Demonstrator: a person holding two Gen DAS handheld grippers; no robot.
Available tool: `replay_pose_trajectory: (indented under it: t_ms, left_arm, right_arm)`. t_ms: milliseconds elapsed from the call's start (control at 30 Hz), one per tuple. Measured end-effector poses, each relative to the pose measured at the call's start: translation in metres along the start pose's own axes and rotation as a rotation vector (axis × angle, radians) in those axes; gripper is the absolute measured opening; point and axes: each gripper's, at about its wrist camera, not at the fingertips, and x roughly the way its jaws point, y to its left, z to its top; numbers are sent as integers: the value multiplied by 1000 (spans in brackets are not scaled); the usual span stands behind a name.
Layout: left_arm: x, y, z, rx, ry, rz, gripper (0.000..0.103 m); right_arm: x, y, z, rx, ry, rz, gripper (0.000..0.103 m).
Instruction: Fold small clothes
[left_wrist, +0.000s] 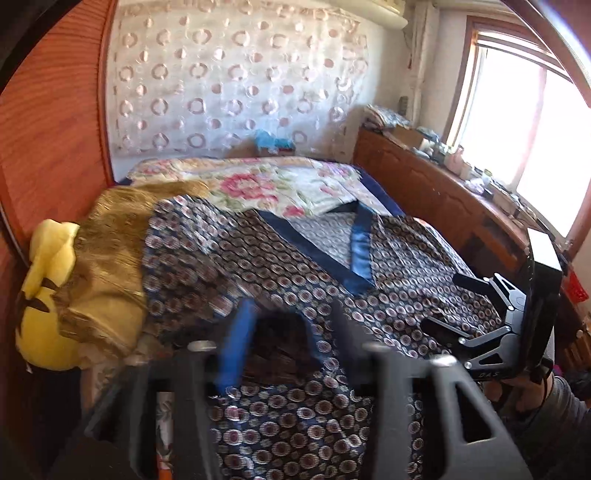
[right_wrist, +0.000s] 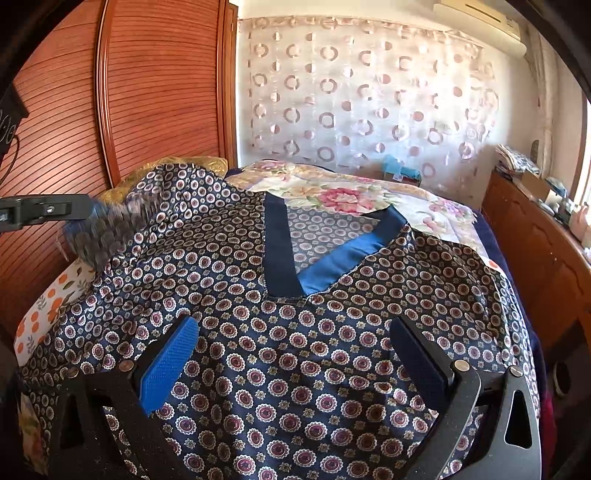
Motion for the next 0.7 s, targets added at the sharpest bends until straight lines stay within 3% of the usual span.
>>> replay_pose_trajectory:
  t_ms: [33, 100, 133, 400, 567, 700]
  left_arm:
    - [-6, 3, 0, 4, -6, 14, 56]
    - [-8, 4, 1, 9, -19, 44, 77]
    - [-11, 6, 0, 9, -29, 55, 80]
    - [-10, 43, -38, -30, 21, 134, 80]
    - [3, 65, -76, -58, 95, 180, 80]
    - [9, 79, -97, -88, 129, 210, 80]
  right_arm:
    - [-1, 0, 1, 0, -2, 4, 103]
    - [-2, 0, 2, -2, -1, 12, 103]
    - [-3, 2, 3, -4, 0, 22, 103]
    - [-3, 18, 15, -51, -10, 120, 103]
    - [20, 39, 32, -104, 13, 213, 95]
    - [42, 65, 45, -154, 43, 298, 80]
